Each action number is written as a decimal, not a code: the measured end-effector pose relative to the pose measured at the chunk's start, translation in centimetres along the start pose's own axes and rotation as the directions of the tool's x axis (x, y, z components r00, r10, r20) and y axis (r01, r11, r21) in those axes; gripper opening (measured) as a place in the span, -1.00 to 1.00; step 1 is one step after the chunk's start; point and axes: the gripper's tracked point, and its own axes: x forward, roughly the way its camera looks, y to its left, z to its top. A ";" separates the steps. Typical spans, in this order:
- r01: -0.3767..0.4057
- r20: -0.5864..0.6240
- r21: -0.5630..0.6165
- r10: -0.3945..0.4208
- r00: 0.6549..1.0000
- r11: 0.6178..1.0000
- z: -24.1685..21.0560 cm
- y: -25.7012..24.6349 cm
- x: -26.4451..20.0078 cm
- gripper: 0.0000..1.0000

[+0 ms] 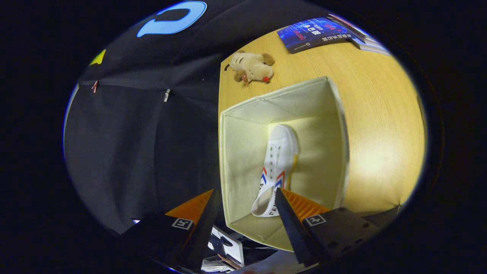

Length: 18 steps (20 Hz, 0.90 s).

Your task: Open the storage box then place both shoes into the box .Put the left shoe in first, then the right shoe, with the right side of both shoes facing outward in a uniform manner.

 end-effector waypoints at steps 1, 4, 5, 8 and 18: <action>-0.012 0.016 -0.014 0.012 1.000 1.000 0.4 0.0 -1.1 0.81; -0.020 0.094 -0.085 0.028 0.995 0.996 2.6 -1.3 -5.1 0.80; -0.009 0.128 -0.106 0.023 0.992 0.994 3.6 -2.2 -6.7 0.80; 0.068 0.252 -0.143 -0.030 0.967 0.987 7.0 -5.9 -11.7 0.80; 0.505 0.454 -0.025 -0.440 0.775 0.863 12.1 -29.4 -26.7 0.83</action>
